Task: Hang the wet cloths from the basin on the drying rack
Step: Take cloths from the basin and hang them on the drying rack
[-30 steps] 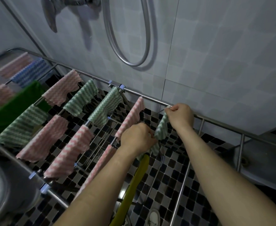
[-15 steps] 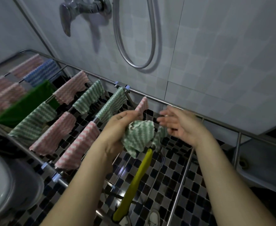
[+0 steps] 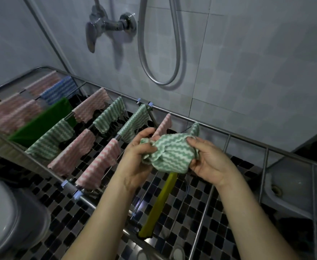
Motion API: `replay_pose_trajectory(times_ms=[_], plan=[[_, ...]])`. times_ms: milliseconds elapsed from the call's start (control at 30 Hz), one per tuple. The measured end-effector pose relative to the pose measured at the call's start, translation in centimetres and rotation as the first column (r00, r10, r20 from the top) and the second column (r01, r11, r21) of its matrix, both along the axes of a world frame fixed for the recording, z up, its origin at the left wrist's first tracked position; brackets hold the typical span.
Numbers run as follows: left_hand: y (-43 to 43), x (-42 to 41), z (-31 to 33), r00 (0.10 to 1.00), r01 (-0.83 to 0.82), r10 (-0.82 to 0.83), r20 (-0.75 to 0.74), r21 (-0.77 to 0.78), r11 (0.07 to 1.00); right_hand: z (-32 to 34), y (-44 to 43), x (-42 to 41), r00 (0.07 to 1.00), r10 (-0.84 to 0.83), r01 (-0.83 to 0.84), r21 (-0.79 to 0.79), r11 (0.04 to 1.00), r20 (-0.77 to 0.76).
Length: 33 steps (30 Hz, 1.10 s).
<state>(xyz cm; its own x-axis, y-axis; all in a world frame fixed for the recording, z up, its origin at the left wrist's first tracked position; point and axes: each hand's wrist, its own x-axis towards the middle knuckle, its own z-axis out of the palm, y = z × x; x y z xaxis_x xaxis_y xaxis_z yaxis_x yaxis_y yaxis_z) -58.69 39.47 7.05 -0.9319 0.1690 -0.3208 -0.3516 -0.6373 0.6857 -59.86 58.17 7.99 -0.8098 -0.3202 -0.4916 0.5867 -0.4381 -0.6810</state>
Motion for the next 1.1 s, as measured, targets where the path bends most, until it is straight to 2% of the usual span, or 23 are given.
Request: replay_pose_trajectory(times_ms=[100,167,233,300,367,467,567,633,700,733,833,867,933,1000,1100], plan=[[-0.5,0.5,-0.1,0.999,0.029,-0.032,-0.014,-0.153,0.988,0.6,0.2,0.5,1.000,-0.018,0.017,-0.018,1.000,-0.021],[-0.7,1.0,0.1,0.995,0.092,-0.101,-0.007,-0.348,0.933,1.4,0.5,0.8,0.996,-0.001,0.007,0.069,0.998,-0.090],[-0.8,1.7,0.9,0.969,0.215,-0.247,0.010,-0.524,0.824,2.2,0.7,1.2,0.978,0.042,0.007,0.237,0.972,-0.203],[-0.3,2.6,1.7,0.905,0.273,-0.423,-0.051,-0.693,0.667,3.3,0.8,1.9,0.941,0.116,0.025,0.405,0.914,-0.319],[0.6,3.3,1.8,0.863,0.193,-0.476,-0.168,-0.762,0.619,4.4,0.5,2.3,0.872,0.235,0.069,0.581,0.811,-0.431],[2.3,4.2,1.6,0.872,0.079,-0.406,-0.272,-0.742,0.665,5.4,0.3,3.1,0.759,0.410,0.191,0.775,0.603,-0.506],[3.0,5.0,1.4,0.890,-0.044,-0.316,-0.330,-0.750,0.660,5.8,0.6,4.5,0.701,0.513,0.339,0.864,0.371,-0.496],[3.0,5.5,1.6,0.899,-0.085,-0.283,-0.334,-0.767,0.636,6.2,1.0,5.4,0.697,0.549,0.345,0.886,0.309,-0.462],[2.9,6.3,2.1,0.908,-0.076,-0.262,-0.328,-0.743,0.665,6.4,1.5,6.4,0.707,0.571,0.275,0.906,0.321,-0.417],[2.8,6.6,2.3,0.918,-0.053,-0.242,-0.315,-0.702,0.710,6.4,1.7,6.8,0.716,0.574,0.225,0.910,0.349,-0.397],[1.8,8.0,2.6,0.915,0.060,-0.278,-0.293,-0.583,0.810,6.8,2.0,9.0,0.787,0.476,0.103,0.844,0.526,-0.392],[1.2,8.6,2.5,0.894,0.131,-0.349,-0.282,-0.579,0.805,7.0,2.0,10.1,0.808,0.431,0.102,0.815,0.571,-0.403],[0.2,9.4,2.6,0.826,0.286,-0.514,-0.230,-0.615,0.735,7.1,2.2,11.8,0.828,0.362,0.126,0.772,0.624,-0.428],[-0.7,10.5,2.5,0.786,0.360,-0.585,-0.200,-0.622,0.696,7.2,2.3,13.7,0.836,0.325,0.136,0.741,0.657,-0.442],[-1.7,11.8,2.4,0.790,0.413,-0.576,-0.212,-0.510,0.755,7.2,3.0,16.1,0.865,0.245,0.097,0.626,0.774,-0.438]])
